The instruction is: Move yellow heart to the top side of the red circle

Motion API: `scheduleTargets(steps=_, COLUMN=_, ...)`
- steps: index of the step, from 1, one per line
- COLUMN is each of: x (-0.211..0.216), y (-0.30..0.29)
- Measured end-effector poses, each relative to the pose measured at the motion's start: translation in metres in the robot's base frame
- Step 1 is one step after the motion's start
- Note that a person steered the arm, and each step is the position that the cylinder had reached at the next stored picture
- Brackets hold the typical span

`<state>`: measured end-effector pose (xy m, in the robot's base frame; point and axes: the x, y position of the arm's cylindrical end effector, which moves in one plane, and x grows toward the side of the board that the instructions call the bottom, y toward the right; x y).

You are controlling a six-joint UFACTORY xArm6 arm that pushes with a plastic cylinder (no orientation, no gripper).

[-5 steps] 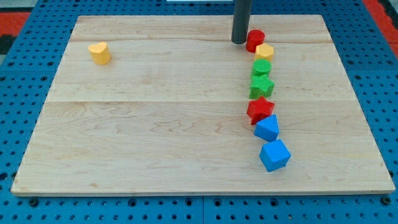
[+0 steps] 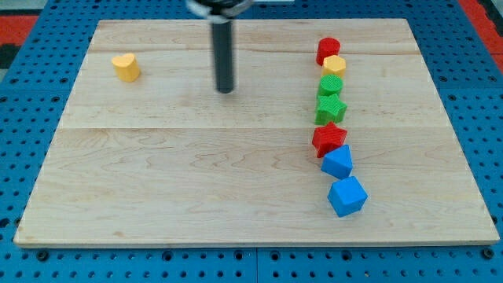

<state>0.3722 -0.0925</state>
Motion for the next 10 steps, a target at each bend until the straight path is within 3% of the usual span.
scheduleTargets(steps=1, x=-0.008, y=-0.119)
scheduleTargets(steps=2, x=-0.036, y=-0.145)
scheduleTargets(steps=3, x=-0.037, y=-0.097)
scheduleTargets(steps=5, x=-0.068, y=-0.157)
scheduleTargets(steps=7, x=-0.069, y=-0.050)
scheduleTargets(steps=8, x=-0.082, y=-0.088)
scheduleTargets(steps=10, x=-0.103, y=0.007)
